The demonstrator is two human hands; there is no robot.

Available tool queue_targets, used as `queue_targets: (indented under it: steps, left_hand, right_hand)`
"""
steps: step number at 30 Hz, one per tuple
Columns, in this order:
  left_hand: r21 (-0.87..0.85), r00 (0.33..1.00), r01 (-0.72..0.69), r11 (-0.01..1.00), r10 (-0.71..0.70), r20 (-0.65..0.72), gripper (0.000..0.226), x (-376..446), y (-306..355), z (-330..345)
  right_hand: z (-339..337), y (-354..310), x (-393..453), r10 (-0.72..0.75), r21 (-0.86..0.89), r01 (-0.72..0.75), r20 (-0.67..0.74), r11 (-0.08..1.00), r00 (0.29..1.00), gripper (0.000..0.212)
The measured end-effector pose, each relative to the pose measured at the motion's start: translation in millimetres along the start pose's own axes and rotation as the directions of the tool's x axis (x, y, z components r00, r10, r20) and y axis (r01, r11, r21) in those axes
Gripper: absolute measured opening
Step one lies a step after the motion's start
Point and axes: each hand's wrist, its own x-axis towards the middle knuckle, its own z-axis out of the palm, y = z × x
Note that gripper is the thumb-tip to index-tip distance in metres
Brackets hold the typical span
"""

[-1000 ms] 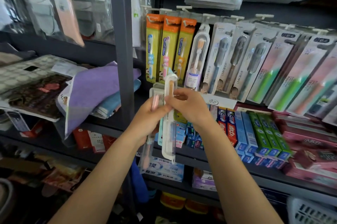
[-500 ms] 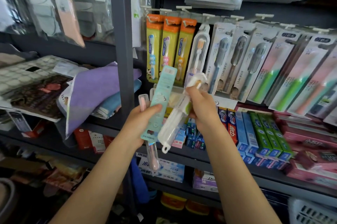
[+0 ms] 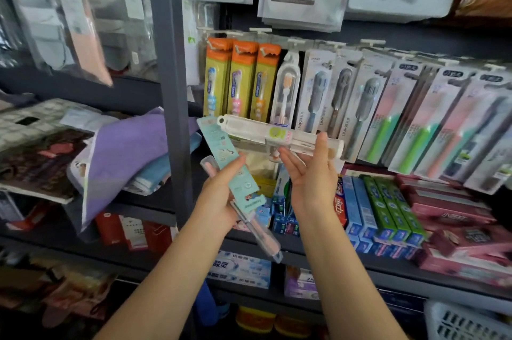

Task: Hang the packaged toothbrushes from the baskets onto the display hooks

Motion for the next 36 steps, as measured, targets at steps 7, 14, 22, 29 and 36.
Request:
queue_targets:
  steps: [7,14,22,29,36]
  left_hand:
    - [-0.028,0.999,-0.049,0.998,0.049,-0.003,0.027,3,6,16]
    - [-0.021,0.992,-0.127,0.992,0.127,0.019,0.042,10,12,8]
    - [0.230,0.985,-0.140,0.963,0.111,0.133,0.023,5,-9,-10]
    - [0.287,0.990,-0.066,0.956,0.027,0.138,0.013,-9,-38,2]
    - [0.356,0.977,-0.091,0.930,0.015,0.211,0.009,-31,-102,82]
  right_hand:
    - [8,12,-12,-0.014,-0.195,0.018,0.022,0.981,1.000,0.014]
    - [-6,15,-12,0.016,-0.547,0.073,0.155,0.834,0.988,0.015]
    - [-29,23,-32,0.082,-0.765,0.226,0.341,0.603,0.936,0.022]
    - [-64,23,-41,0.035,-0.740,0.206,0.297,0.640,0.954,0.022]
    - [-131,-46,-31,-0.126,-0.721,0.247,0.218,0.647,0.968,0.040]
